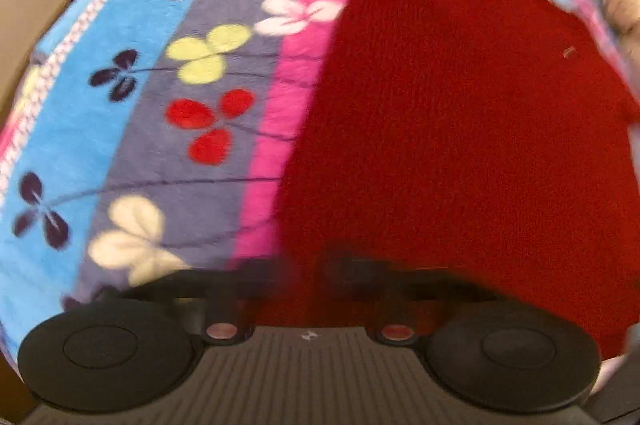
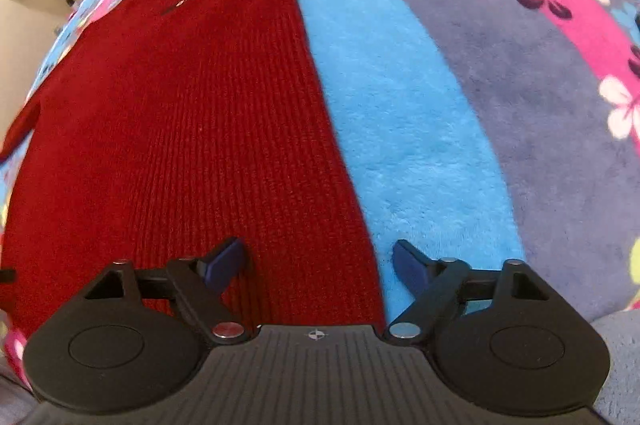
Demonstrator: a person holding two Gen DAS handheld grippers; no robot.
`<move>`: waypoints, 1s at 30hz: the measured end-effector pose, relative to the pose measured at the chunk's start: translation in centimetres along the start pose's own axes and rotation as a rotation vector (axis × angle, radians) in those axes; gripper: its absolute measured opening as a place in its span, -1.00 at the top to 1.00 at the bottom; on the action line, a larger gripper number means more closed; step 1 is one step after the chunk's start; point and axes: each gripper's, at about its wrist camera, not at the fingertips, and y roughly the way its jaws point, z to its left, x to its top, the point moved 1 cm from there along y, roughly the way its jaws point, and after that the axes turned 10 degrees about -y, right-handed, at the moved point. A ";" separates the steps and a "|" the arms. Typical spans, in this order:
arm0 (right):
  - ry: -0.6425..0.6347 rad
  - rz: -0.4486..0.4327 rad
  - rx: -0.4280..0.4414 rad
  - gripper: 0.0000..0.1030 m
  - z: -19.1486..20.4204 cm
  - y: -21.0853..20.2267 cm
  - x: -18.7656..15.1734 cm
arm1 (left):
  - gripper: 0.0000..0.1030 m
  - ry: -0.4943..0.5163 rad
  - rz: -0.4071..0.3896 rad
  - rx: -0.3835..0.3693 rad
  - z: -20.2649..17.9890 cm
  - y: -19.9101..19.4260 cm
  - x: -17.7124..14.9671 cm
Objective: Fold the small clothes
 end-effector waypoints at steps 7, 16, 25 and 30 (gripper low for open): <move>-0.024 -0.099 0.094 0.73 -0.3 -7.1 1.5 | 0.85 -0.020 -0.065 -0.009 0.2 -5.7 -1.7; -0.057 0.053 -0.073 0.56 -0.4 -2.3 -0.1 | 0.32 -0.002 -0.013 0.135 1.1 -1.9 -3.5; -0.226 -0.217 -0.120 -0.39 7.7 -16.4 -1.1 | -0.72 -0.062 -0.141 0.052 -2.1 -14.6 -8.0; -0.177 -0.289 -0.051 -0.40 9.1 -21.4 -0.7 | -0.75 -0.065 -0.132 0.055 -7.2 -24.1 -8.9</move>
